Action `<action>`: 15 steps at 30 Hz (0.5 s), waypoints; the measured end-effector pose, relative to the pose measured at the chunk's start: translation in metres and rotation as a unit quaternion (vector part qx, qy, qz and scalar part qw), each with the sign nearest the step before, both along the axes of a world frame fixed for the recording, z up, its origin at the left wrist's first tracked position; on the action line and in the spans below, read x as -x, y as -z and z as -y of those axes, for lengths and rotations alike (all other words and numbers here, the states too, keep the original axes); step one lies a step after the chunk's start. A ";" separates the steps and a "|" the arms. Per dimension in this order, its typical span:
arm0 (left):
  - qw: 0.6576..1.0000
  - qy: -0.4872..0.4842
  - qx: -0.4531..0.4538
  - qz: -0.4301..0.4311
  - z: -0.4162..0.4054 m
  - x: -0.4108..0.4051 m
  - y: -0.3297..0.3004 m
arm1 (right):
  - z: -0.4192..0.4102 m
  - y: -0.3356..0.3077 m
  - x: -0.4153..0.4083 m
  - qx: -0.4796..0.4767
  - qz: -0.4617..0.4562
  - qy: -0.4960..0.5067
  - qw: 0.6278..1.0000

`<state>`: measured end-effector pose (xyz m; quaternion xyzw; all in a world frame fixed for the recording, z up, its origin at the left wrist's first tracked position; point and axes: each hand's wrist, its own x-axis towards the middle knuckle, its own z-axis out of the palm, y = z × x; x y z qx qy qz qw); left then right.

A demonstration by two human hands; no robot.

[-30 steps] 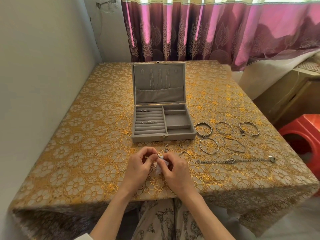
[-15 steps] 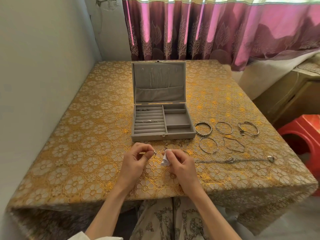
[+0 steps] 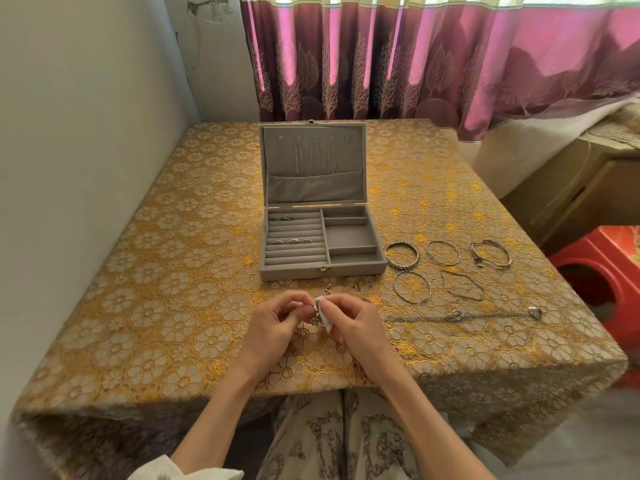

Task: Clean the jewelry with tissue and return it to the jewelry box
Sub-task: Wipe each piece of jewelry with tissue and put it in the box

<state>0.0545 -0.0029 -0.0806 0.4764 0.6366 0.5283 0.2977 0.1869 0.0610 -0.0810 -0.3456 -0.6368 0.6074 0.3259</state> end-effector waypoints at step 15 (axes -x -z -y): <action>0.997 -0.022 -0.030 -0.063 -0.003 0.001 0.004 | -0.004 -0.001 -0.003 -0.015 0.056 -0.080 0.995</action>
